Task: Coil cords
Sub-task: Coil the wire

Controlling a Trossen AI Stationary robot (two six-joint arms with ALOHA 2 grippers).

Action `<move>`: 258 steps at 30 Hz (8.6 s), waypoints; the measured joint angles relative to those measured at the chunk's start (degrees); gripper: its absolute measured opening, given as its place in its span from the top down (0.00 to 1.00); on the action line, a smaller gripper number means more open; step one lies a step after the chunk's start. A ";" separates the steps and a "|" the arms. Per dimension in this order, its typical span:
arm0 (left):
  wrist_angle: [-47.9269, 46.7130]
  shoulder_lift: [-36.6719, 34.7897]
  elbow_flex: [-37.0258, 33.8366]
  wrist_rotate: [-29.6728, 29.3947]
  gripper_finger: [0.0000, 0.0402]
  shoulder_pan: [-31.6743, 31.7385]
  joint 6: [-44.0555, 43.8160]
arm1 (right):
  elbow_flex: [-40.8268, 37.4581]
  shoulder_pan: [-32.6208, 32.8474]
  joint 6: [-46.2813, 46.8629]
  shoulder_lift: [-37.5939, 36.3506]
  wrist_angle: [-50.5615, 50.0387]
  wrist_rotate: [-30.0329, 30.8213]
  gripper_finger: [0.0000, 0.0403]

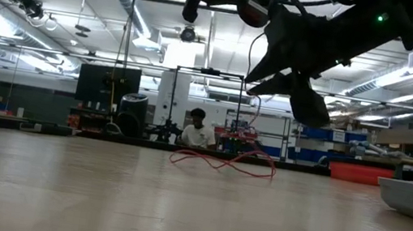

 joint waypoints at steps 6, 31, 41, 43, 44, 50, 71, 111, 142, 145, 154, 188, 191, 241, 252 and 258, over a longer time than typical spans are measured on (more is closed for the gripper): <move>-1.36 0.00 0.00 0.67 1.00 -0.05 -0.20 | 0.00 0.18 -2.67 0.00 1.03 -0.96 0.87; -1.32 0.00 0.00 0.62 1.00 -0.27 1.60 | -0.02 3.42 46.58 -6.69 -14.54 -7.59 0.94; -2.57 0.00 0.00 0.39 1.00 -0.38 1.67 | -0.02 5.96 63.57 -15.72 -22.28 -6.03 0.87; -2.58 0.00 0.00 0.38 1.00 -0.38 1.68 | -0.02 6.85 66.59 -17.69 -25.06 -3.90 0.85; -2.60 0.00 0.00 0.38 1.00 -0.38 1.68 | -0.02 7.18 68.13 -18.57 -26.27 -3.38 0.84; -1.88 0.00 0.00 0.29 1.00 -0.38 1.59 | -0.01 7.21 71.11 -19.45 -27.05 -2.90 0.76; -0.35 0.00 0.00 0.34 1.00 -0.69 3.08 | 0.00 2.29 59.07 -14.04 -17.97 -4.24 0.96; 39.15 4.63 -13.49 -11.14 1.00 -0.25 -11.57 | 10.56 -4.12 47.69 -4.10 -11.19 -14.42 1.00; 28.99 4.85 -13.46 -10.72 0.99 1.39 -8.92 | 21.77 -6.86 43.50 -2.93 -27.80 -33.71 0.94; 28.86 4.85 -13.46 -10.24 0.99 1.45 -8.94 | 21.77 -4.38 43.14 -2.93 -27.84 -33.33 0.90; 29.33 4.85 -13.46 -7.73 0.99 1.56 -9.19 | 21.77 1.12 44.26 -4.29 -32.17 -32.35 0.79; 31.82 4.85 -13.46 -3.80 0.99 1.67 -13.70 | 21.29 1.79 -1.28 -11.28 -50.40 2.06 0.79; 31.82 4.85 -13.46 -1.39 0.99 1.67 -11.86 | 21.33 1.04 6.23 -12.36 -43.80 3.25 0.80; 31.70 4.85 -13.48 20.34 0.99 1.59 21.26 | 21.44 -16.24 41.53 -19.71 -34.21 -45.96 0.94; 29.97 4.90 -13.53 14.89 0.91 1.59 17.94 | 21.44 -16.33 41.92 -18.14 -34.24 -42.38 0.99; 29.77 4.79 -13.35 14.50 0.71 1.63 16.62 | 21.33 -16.92 41.60 -18.08 -34.89 -42.04 1.00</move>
